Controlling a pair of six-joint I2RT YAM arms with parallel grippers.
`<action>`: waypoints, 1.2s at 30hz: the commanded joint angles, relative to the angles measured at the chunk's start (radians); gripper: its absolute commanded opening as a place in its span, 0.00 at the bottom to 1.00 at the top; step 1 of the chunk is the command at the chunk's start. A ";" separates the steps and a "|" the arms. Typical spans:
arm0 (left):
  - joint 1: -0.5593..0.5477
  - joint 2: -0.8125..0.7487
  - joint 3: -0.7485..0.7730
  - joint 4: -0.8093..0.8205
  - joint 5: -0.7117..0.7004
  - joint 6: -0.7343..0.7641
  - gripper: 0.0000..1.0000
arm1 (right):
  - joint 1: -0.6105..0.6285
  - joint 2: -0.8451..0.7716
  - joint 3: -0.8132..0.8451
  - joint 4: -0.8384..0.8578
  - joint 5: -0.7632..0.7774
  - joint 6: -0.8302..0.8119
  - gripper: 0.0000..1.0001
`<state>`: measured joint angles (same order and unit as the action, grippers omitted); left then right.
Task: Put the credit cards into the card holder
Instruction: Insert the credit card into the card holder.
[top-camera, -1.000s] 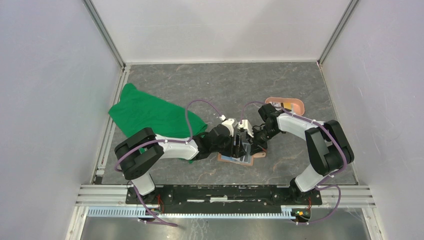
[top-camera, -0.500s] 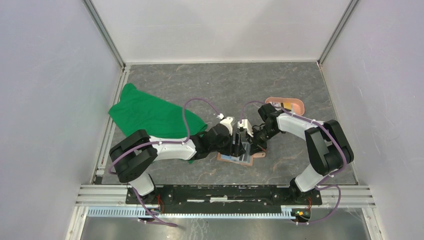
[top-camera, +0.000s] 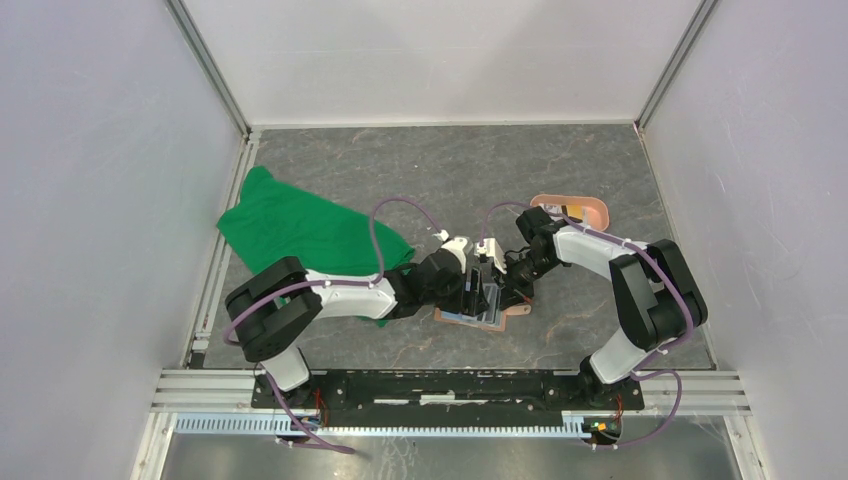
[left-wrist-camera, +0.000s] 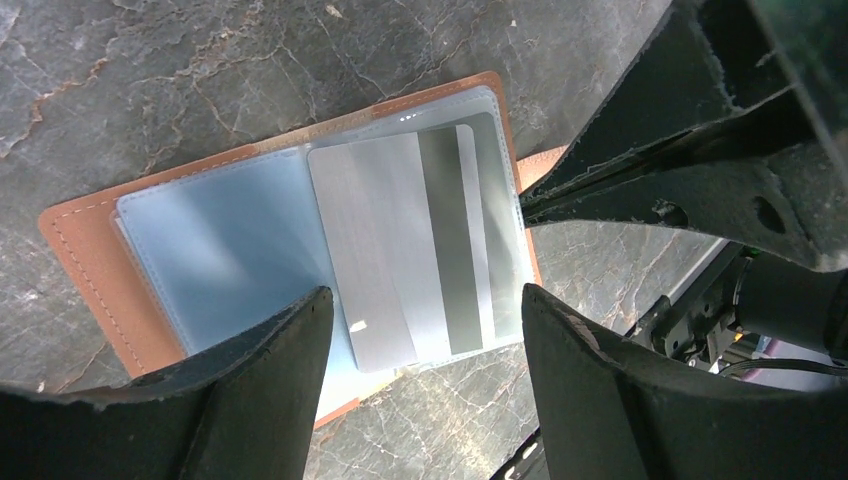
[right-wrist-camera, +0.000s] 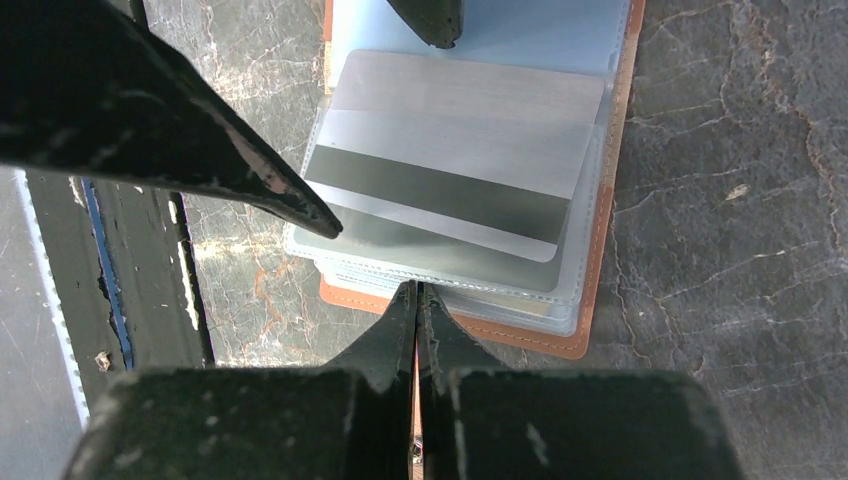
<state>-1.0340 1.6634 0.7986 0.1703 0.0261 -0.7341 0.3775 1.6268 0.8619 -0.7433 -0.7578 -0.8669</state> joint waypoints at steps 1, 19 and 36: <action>-0.004 0.027 0.043 0.000 -0.008 0.034 0.76 | 0.006 0.018 0.015 0.045 0.005 -0.006 0.00; -0.004 0.066 0.025 0.212 0.193 -0.057 0.70 | 0.005 0.016 0.018 0.043 0.000 -0.007 0.00; 0.000 -0.032 0.022 0.187 0.164 -0.034 0.71 | -0.081 -0.098 0.022 0.014 -0.065 -0.046 0.00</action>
<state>-1.0279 1.6943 0.8101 0.3237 0.1791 -0.7372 0.3130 1.5776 0.8619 -0.7479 -0.7731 -0.8810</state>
